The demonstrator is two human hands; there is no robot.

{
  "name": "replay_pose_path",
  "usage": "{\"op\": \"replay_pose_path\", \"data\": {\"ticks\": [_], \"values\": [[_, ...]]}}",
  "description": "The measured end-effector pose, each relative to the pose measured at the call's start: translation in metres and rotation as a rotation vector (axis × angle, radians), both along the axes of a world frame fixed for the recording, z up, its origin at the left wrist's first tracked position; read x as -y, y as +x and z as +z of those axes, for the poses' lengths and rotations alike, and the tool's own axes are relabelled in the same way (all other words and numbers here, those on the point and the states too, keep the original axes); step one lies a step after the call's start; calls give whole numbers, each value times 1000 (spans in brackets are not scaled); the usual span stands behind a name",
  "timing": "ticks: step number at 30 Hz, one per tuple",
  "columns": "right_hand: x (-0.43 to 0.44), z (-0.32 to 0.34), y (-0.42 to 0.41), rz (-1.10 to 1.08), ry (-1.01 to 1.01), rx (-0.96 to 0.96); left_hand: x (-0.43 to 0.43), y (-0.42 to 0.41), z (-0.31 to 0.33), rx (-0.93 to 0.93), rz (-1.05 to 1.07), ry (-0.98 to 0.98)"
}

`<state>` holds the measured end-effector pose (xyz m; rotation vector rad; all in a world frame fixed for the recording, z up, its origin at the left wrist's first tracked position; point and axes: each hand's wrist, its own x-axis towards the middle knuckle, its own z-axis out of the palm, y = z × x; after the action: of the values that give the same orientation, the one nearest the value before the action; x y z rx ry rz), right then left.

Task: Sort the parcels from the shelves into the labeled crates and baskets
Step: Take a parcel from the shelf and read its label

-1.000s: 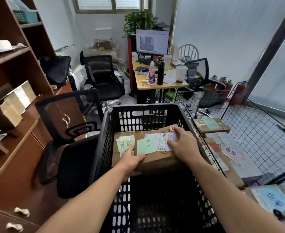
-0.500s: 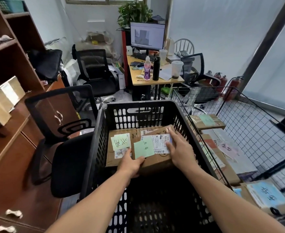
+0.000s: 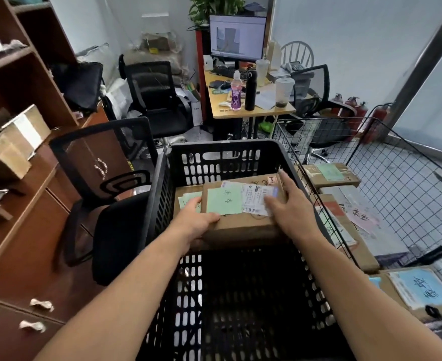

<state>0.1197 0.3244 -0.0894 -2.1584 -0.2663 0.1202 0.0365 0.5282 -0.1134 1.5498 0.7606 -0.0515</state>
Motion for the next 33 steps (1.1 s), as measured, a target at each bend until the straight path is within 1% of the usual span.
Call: {"op": "replay_pose_path", "data": {"ticks": [1, 3, 6, 8, 9, 11, 14, 17, 19, 20, 21, 23, 24, 27, 29, 31, 33], "values": [[-1, 1, 0, -5, 29, -28, -7, -3, 7, 25, -17, 60], [-1, 3, -2, 15, 140, -164, -22, -12, 17, 59, -48, 197], [-2, 0, -4, 136, 330, -418, -39, -26, 25, 86, -97, 300], [-3, -2, -7, 215, 361, -496, -43, -32, 30, 88, -146, 399], [-4, -5, -7, 232, 351, -493, -43, -34, 33, 90, -158, 478], [-4, -8, -7, 269, 292, -475, -43, -36, 37, 119, -118, 598], [-5, -5, -14, 382, 228, -466, -39, -39, 47, 184, -89, 709], [-12, -8, -25, 517, 200, -410, -34, -41, 55, 208, -84, 832], [-18, -16, -33, 552, 165, -402, -31, -42, 57, 239, -43, 856], [-20, -21, -36, 549, 169, -434, -30, -43, 58, 249, -27, 852], [-21, -23, -37, 536, 201, -506, -29, -46, 58, 255, -13, 850], [-17, -20, -37, 507, 236, -708, -29, -55, 57, 257, -5, 851], [-13, -16, -35, 512, 218, -771, -29, -60, 55, 255, -17, 861], [-2, -8, -29, 599, 27, -828, -32, -78, 46, 231, -65, 911], [0, -9, -32, 645, -99, -849, -34, -88, 39, 185, -55, 946], [-4, -14, -38, 672, -186, -879, -33, -96, 33, 89, -22, 939], [-10, -25, -45, 658, -224, -904, -30, -103, 27, -7, -8, 918]]}}
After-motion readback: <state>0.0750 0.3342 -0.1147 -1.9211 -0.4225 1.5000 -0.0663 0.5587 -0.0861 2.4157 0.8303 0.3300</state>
